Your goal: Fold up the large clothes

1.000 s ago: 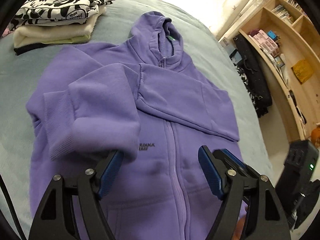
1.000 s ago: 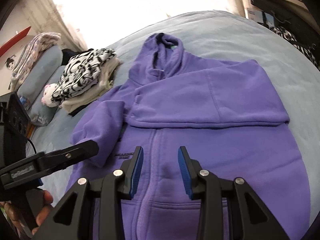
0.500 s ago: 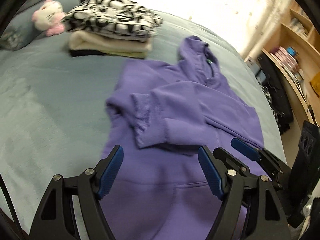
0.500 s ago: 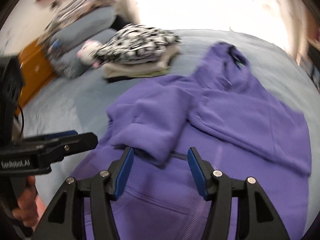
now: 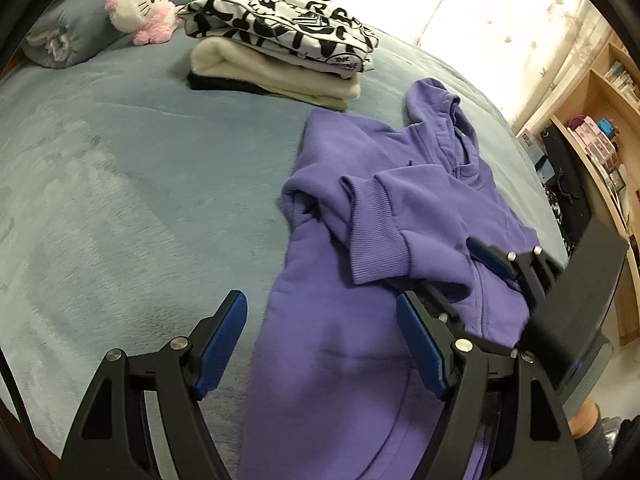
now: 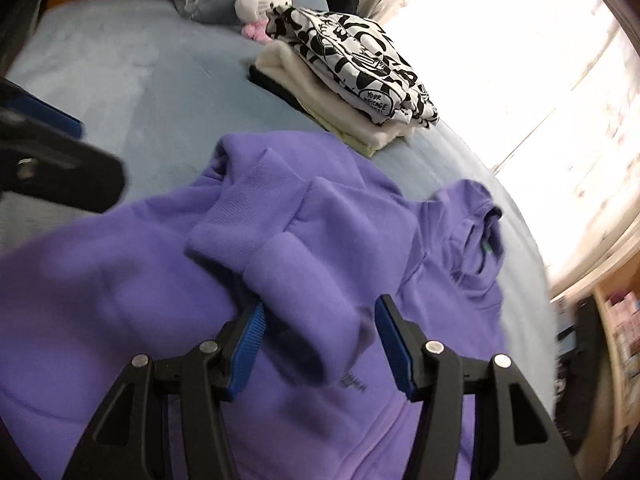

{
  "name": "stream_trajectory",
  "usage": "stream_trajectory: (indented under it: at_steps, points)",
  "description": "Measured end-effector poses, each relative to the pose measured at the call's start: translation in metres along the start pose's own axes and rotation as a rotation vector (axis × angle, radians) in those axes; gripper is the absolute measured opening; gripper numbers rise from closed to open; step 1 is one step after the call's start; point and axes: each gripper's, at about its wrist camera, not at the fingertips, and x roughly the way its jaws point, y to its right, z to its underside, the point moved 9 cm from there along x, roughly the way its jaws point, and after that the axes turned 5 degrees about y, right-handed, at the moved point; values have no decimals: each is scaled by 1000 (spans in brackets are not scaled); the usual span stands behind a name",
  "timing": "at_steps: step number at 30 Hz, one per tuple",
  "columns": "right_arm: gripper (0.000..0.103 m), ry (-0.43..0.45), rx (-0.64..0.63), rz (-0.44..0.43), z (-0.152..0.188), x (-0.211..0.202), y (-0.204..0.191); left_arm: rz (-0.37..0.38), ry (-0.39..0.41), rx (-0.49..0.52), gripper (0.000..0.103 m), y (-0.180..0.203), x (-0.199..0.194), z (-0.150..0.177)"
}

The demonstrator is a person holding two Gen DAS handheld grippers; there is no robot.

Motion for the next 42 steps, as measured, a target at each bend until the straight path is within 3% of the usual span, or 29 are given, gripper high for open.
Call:
stream_trajectory:
  at_steps: [1, 5, 7, 10, 12, 14, 16, 18, 20, 24, 30, 38, 42]
  points:
    - [18, -5, -8, -3, -3, 2, 0, 1, 0, -2, 76, -1, 0, 0]
    - [14, 40, 9, 3, -28, -7, 20, 5, 9, -7, 76, -3, -2, 1]
    - [14, 110, 120, 12, -43, -22, 51, 10, 16, -5, 76, -1, -3, 0]
    - [14, 221, 425, 17, -45, -48, 122, 17, 27, 3, 76, 2, -4, -1]
    - [14, 243, 660, 4, -22, -53, 165, 23, 28, 8, 76, 5, -4, -1]
    - [16, 171, 915, -4, 30, -38, 199, 32, 22, 12, 76, 9, -1, 0]
    - [27, 30, 1056, -3, 86, -15, 204, 40, 11, 19, 76, 13, 3, 2]
    - [30, -150, 1150, -60, 141, 10, 193, 43, -3, 29, 76, 18, 9, 4]
    - [30, -225, 1220, -126, 176, 17, 182, 50, -17, 43, 76, 23, 17, 5]
    - [31, -230, 1278, -167, 208, 8, 187, 47, -49, 93, 76, 30, 37, -6]
    - [55, -122, 1342, -194, 200, 15, 228, 19, -96, 122, 76, 32, 89, -46]
    - [56, -166, 1297, -230, 191, 89, 257, 2, -171, 64, 76, 28, 158, -85]
    - [56, -159, 1241, -211, 183, 109, 259, -20, -170, 53, 74, 31, 178, -94]
